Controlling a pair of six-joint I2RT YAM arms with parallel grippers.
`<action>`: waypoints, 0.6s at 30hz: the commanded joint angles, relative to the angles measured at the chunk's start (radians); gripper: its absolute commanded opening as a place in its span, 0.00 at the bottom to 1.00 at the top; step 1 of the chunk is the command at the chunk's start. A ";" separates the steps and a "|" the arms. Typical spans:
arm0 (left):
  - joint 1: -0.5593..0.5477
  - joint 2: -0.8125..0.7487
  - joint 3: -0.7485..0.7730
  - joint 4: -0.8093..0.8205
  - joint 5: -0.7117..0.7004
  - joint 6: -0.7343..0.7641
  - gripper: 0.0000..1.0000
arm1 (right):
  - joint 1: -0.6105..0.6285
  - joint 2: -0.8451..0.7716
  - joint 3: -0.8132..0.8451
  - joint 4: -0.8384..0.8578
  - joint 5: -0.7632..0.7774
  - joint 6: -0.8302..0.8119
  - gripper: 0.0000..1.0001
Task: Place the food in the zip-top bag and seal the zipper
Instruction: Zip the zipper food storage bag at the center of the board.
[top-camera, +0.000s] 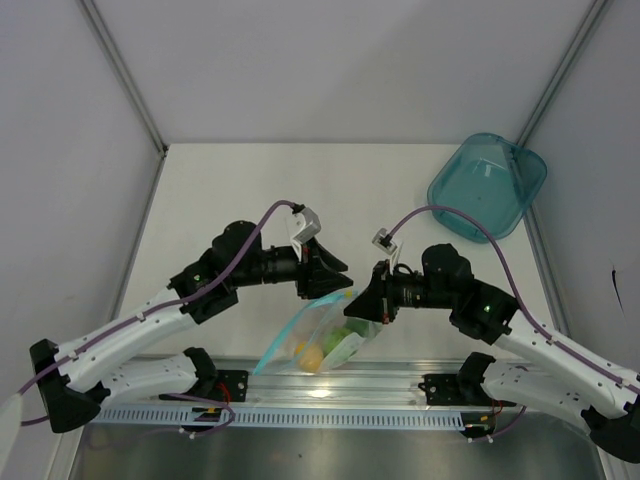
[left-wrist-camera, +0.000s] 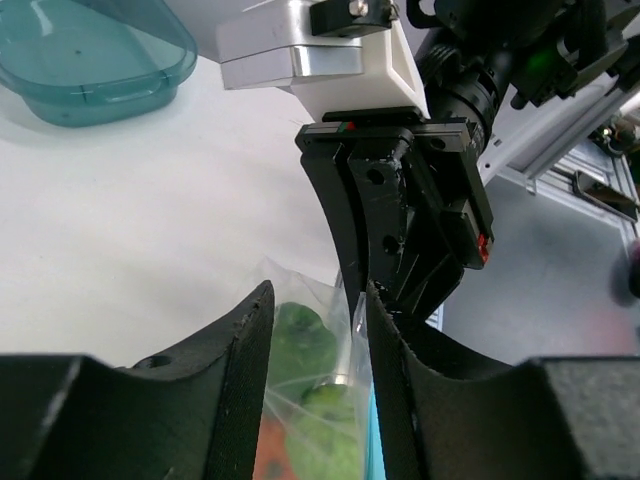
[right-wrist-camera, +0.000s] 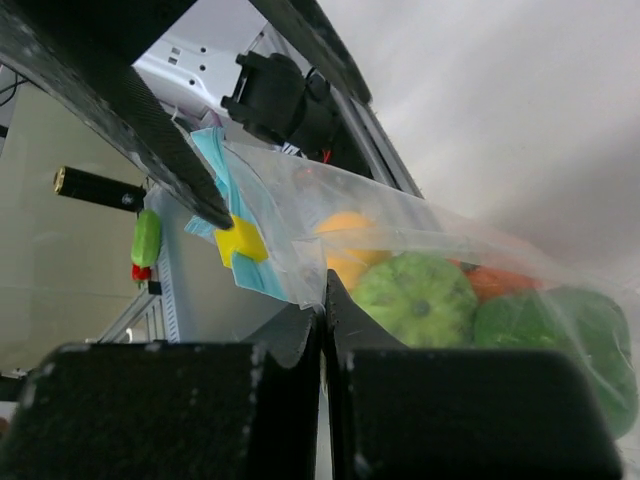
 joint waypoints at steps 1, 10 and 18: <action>-0.004 0.027 0.043 0.037 0.100 0.063 0.42 | -0.004 -0.015 0.045 0.006 -0.058 0.021 0.00; -0.004 0.025 0.037 -0.008 0.203 0.065 0.35 | -0.013 -0.012 0.049 -0.012 -0.074 0.018 0.00; -0.007 -0.042 -0.016 0.015 0.206 0.075 0.37 | -0.029 0.011 0.070 -0.031 -0.091 0.031 0.00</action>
